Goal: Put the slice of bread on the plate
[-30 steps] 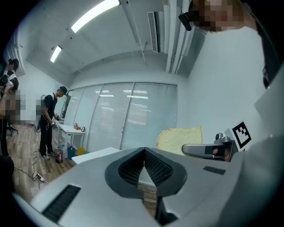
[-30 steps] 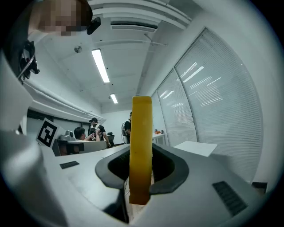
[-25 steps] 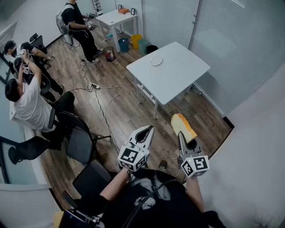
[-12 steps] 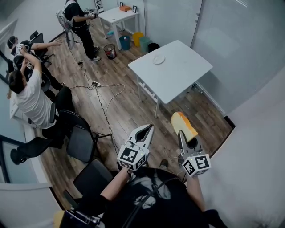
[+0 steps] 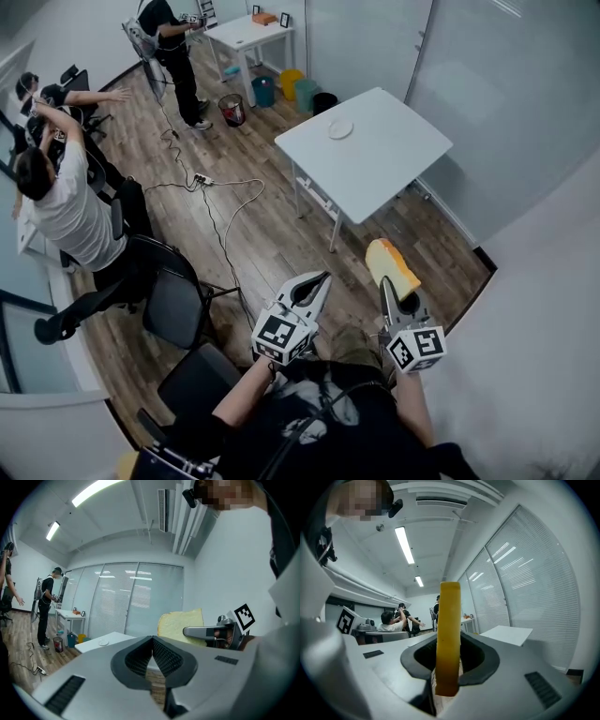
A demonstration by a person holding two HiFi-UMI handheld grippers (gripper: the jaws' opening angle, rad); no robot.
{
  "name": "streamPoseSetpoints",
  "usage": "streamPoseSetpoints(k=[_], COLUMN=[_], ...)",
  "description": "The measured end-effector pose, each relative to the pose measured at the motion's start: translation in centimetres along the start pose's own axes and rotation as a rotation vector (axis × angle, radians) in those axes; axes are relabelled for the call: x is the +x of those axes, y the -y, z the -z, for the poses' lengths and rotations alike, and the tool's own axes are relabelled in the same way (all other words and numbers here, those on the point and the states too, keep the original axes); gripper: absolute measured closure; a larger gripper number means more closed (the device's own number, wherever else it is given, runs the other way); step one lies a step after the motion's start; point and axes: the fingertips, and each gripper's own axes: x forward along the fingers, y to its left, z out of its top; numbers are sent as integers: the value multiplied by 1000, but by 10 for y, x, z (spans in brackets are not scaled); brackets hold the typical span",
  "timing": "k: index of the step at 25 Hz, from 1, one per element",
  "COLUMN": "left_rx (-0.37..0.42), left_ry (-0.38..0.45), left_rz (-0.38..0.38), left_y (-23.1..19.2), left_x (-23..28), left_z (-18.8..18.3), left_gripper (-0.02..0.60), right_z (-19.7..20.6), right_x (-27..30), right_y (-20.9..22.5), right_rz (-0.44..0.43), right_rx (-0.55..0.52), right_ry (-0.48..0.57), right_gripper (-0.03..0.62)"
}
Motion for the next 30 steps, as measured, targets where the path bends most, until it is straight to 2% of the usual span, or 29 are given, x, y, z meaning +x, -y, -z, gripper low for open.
streamPoseSetpoints(k=[7, 16, 23, 30], left_rx=[-48, -27, -30, -74], left_ry=[7, 19, 22, -13], left_rz=[-52, -74, -95, -105], left_y=[-27, -58, -71, -119], left_x=[18, 142, 186, 240], left_z=[2, -32, -36, -32], left_gripper=[574, 574, 574, 574], right_z=[0, -34, -38, -42], right_x=[36, 111, 144, 203], right_y=[13, 103, 138, 174], right_rz=[-34, -103, -151, -164], right_rx=[25, 32, 17, 26], right_ry=[-17, -20, -49, -89], right_gripper=[503, 503, 503, 503])
